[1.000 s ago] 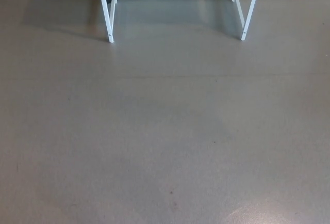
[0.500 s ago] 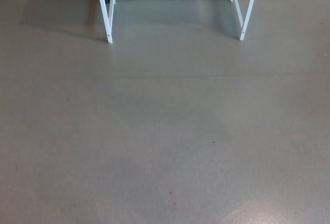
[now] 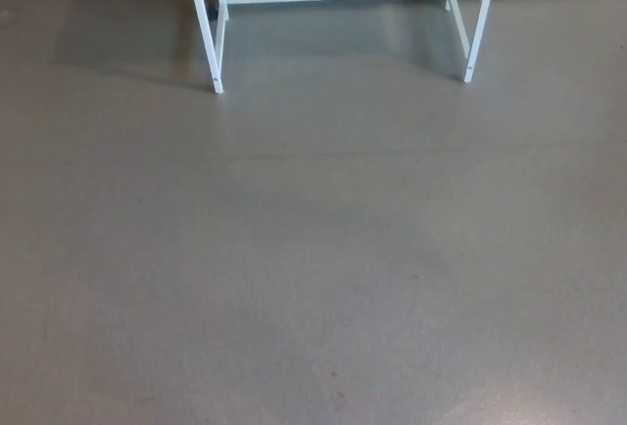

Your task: The robot walks towards a desk on which a file tray is kept in the middle and a cube is kept to its right. The robot lifts the cube using its right hand and places it on the file tray.

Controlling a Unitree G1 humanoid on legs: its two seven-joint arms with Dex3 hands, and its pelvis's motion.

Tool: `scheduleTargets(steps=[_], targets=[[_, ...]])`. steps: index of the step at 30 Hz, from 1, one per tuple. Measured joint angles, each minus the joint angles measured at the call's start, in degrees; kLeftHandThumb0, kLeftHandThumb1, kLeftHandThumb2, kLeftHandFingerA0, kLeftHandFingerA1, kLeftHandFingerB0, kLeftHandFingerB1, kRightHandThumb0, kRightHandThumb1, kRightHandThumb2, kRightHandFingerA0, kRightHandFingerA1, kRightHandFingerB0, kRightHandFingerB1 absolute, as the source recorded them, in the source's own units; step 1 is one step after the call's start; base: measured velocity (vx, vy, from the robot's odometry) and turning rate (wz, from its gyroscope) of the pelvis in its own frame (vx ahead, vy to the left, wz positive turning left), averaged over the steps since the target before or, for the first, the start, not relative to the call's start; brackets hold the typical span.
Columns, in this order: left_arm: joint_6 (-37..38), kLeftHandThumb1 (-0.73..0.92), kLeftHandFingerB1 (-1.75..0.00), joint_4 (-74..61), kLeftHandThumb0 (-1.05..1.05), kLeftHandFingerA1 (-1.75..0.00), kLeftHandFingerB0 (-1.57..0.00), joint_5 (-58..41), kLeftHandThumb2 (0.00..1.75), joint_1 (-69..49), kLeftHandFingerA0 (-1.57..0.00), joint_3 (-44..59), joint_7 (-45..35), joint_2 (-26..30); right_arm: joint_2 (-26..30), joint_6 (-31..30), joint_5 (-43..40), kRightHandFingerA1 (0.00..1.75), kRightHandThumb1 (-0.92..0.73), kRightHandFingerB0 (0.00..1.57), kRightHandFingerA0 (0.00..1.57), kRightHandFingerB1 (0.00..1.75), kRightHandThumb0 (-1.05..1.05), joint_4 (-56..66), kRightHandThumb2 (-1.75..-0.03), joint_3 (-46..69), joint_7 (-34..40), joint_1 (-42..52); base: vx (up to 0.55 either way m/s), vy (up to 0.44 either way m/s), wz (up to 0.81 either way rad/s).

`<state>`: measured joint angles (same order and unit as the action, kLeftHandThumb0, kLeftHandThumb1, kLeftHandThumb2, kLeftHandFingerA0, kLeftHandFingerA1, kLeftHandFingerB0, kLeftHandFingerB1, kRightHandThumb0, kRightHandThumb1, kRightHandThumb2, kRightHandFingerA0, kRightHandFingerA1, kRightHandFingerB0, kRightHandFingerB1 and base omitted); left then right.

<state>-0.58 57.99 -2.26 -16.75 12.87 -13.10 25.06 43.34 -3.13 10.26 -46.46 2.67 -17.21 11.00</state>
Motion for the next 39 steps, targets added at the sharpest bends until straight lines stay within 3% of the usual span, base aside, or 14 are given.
scheduleTargets(steps=[2, 11, 12, 15, 17, 19, 20, 23, 24, 27, 28, 35, 36, 39], targets=[[0.32, 0.56, -0.7, 1.47, -0.72, -0.73, -0.22, -0.16, 0.99, -0.02, -0.2, 0.12, -0.24, -0.01, 0.02, -0.31, 0.14, 0.48, -0.45, 0.0, 0.01, 0.48, -0.34, 0.32, -0.99, -0.01, 0.03, 0.12, 0.02, 0.046, -0.02], [0.3, 0.52, -0.6, 1.18, -0.55, -0.65, -0.05, -1.1, 1.13, 0.73, -0.1, 2.06, 0.2, 0.31, -0.06, -0.23, 0.42, 0.43, -0.56, 0.1, 0.16, 0.37, -0.68, -2.87, -0.81, -0.1, -0.46, -1.71, 0.15, 0.286, -0.08], [0.3, 0.65, -0.73, 1.3, -0.73, -0.8, -0.14, -1.02, 0.73, 0.72, -0.12, 1.83, 0.29, 0.45, -0.05, -0.24, 0.53, 0.49, -0.45, 0.0, 0.02, 0.48, -0.34, -2.51, -0.99, -0.3, -0.45, -1.48, 0.24, 0.06, -0.02], [0.3, 0.66, -0.73, 1.61, -0.76, -0.8, -0.13, -1.14, 0.73, 0.8, -0.1, 1.99, 0.29, 0.25, -0.04, -0.08, 0.53, 0.49, -0.45, 0.0, 0.02, 0.48, -0.34, -2.48, -0.99, -0.23, -0.59, -1.3, 0.24, 0.008, 0.06], [0.31, 0.66, -0.74, 1.53, -0.74, -0.81, -0.15, -1.12, 0.73, 0.51, -0.13, 1.86, 0.27, 0.27, -0.04, -0.01, 0.56, 0.34, -0.66, 0.16, 0.22, 0.27, -0.61, -2.45, -0.6, -0.26, -0.62, -1.21, 0.27, -0.025, 0.12], [0.31, 0.5, -0.62, 1.35, -0.53, -0.66, -0.1, -1.0, 1.13, 0.11, -0.14, 1.48, 0.3, 0.3, -0.04, 0.01, 0.6, 0.49, -0.43, 0.0, 0.02, 0.48, -0.34, -2.33, -0.98, -0.35, -0.63, -1.26, 0.26, -0.094, 0.12], [0.31, 0.49, -0.62, 1.08, -0.53, -0.66, -0.1, -0.88, 1.12, -0.11, -0.14, 1.08, 0.35, 0.35, -0.04, -0.01, 0.6, 0.35, -0.65, 0.18, 0.24, 0.27, -0.6, -2.57, -0.6, -0.35, -0.65, -1.53, 0.24, -0.178, 0.14], [0.3, 0.65, -0.75, 0.94, -0.77, -0.82, -0.16, -0.82, 0.73, -0.4, -0.16, 0.77, 0.48, 0.26, -0.47, -0.12, 0.56, 0.5, -0.47, 0.0, 0.03, 0.47, -0.32, -2.4, -0.99, -0.22, -0.57, -1.52, 0.37, -0.247, 0.05], [0.29, 0.51, -0.62, 0.84, -0.53, -0.66, -0.08, -0.84, 1.13, -0.24, -0.13, 0.81, 0.5, 0.14, -0.76, 0.07, 0.33, 0.49, -0.45, 0.0, 0.02, 0.47, -0.34, -2.61, -0.99, -0.04, -1.01, -1.65, 0.29, -0.246, 0.54], [0.34, 0.52, -0.61, 0.36, -0.51, -0.66, -0.09, -0.83, 1.14, 0.22, -0.13, 0.47, 0.4, -0.24, 0.46, 0.24, 0.53, 0.5, -0.45, 0.0, 0.02, 0.47, -0.33, -2.91, -0.98, -0.02, -0.91, -2.25, 0.31, -0.184, 0.19], [0.34, 0.55, -0.69, 0.23, -0.73, -0.74, -0.22, -0.79, 0.99, -0.02, -0.21, 0.28, 0.39, -0.23, 0.52, 0.45, 0.49, 0.34, -0.66, 0.19, 0.23, 0.28, -0.61, -3.26, -0.6, 0.04, -0.92, -2.57, 0.24, -0.088, 0.04], [0.29, 0.68, -0.75, -0.73, -0.77, -0.82, -0.23, -0.65, 0.72, -0.96, -0.21, -0.35, 0.65, -0.24, 0.6, 0.24, 1.34, 0.44, -0.54, 0.12, 0.19, 0.38, -0.65, -2.09, -0.8, -1.62, -0.47, -2.72, 0.31, 0.031, -0.12], [0.29, 0.53, -0.62, -0.72, -0.51, -0.66, -0.11, -0.48, 1.14, -0.98, -0.14, -0.71, 0.81, -0.24, 0.6, 0.11, 1.45, 0.34, -0.66, 0.17, 0.21, 0.27, -0.57, -1.91, -0.61, -1.75, -0.4, -2.71, 0.31, 0.154, -0.26], [0.36, 0.55, -0.7, 0.17, -0.75, -0.74, -0.22, -0.52, 0.99, -0.48, -0.21, -0.51, 0.85, -0.2, 0.65, -0.53, 1.33, 0.34, -0.68, 0.17, 0.21, 0.27, -0.59, -0.22, -0.61, -1.32, -0.54, -1.78, 0.44, 0.177, 0.04]])
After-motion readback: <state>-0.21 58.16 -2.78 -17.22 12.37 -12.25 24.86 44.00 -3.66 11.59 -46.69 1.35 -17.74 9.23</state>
